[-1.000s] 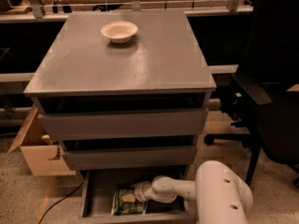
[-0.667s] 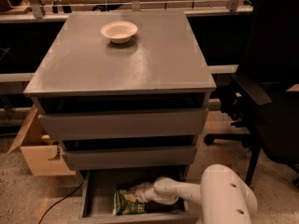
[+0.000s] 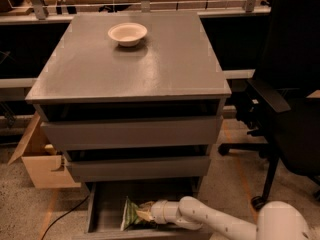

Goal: Pick green jalapeno chip bag from bottom drawer and place on counter

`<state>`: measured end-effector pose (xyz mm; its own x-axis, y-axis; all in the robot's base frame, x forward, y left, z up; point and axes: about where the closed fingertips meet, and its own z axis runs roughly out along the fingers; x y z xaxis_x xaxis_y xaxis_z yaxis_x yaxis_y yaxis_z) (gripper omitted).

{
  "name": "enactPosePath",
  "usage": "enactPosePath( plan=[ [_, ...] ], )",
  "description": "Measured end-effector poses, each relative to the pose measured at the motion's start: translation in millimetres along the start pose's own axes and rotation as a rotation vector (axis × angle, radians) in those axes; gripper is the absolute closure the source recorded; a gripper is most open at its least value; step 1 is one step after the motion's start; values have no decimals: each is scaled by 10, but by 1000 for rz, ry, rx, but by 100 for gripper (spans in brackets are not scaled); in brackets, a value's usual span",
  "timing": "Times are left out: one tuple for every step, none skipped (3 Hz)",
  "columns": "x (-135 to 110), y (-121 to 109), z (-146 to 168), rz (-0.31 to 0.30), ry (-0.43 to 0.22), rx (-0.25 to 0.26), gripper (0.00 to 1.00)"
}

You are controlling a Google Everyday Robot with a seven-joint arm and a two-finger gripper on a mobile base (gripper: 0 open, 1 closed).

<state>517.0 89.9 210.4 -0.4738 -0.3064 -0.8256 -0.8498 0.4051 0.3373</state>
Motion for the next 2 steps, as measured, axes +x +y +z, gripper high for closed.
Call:
enactPosePath(
  plan=[
    [-264, 222, -460, -82, -100, -16, 100],
    [-528, 361, -937, -156, -173, -22, 100]
  ],
)
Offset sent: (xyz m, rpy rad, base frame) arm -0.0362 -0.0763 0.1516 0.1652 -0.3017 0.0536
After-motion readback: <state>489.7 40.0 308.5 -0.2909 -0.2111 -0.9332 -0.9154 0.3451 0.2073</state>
